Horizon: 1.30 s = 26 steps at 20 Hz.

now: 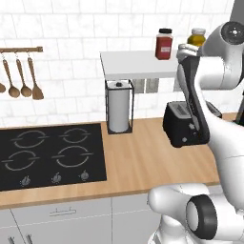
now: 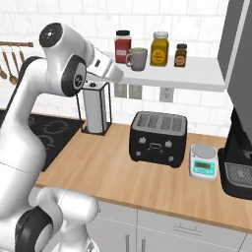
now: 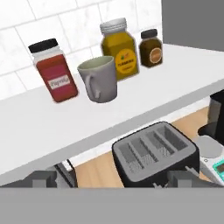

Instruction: Gather all objects into one cabinet and sort the glasses and bowls to opposite sides.

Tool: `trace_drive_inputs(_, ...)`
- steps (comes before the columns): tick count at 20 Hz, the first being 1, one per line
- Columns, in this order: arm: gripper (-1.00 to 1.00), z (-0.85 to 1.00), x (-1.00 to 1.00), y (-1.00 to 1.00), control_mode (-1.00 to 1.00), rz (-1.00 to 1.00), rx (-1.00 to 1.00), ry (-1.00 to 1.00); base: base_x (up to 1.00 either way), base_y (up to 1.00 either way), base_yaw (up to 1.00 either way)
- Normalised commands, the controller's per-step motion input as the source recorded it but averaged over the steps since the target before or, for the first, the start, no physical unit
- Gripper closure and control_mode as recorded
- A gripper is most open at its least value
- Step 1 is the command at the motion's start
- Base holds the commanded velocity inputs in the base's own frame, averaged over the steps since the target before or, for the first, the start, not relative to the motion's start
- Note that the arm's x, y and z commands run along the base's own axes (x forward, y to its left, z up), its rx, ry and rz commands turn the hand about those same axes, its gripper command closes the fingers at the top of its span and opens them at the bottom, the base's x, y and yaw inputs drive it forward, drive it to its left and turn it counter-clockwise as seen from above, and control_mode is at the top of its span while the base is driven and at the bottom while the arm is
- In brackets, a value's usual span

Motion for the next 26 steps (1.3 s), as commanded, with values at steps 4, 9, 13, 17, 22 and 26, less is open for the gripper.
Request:
trace_drive_inputs(4, -1.0, 0.0, 0.83, -0.4, -1.0, 0.0, 0.1, 0.0, 0.0, 0.0, 0.0)
trace_drive_inputs(9, -1.0, -0.01, 0.56, -0.03, -1.0, 0.03, 0.02, 0.0, 0.0, 0.0, 0.0)
trace_drive_inputs(13, -1.0, 0.0, 0.65, 0.0, -1.0, 0.03, 0.0, 0.01, 0.0, 0.0, 0.0)
trace_drive_inputs(17, -1.0, 0.0, 0.74, -0.11, -1.0, 0.0, 0.0, 0.0, 0.0, 0.0, 0.0)
trace_drive_inputs(22, -1.0, 0.0, 0.53, -0.03, -1.0, -0.04, 0.0, 0.05, 0.0, 0.0, 0.0)
trace_drive_inputs(26, -1.0, 0.0, 0.49, -0.1, -1.0, -0.08, 0.0, 0.08, 0.0, 0.0, 0.0)
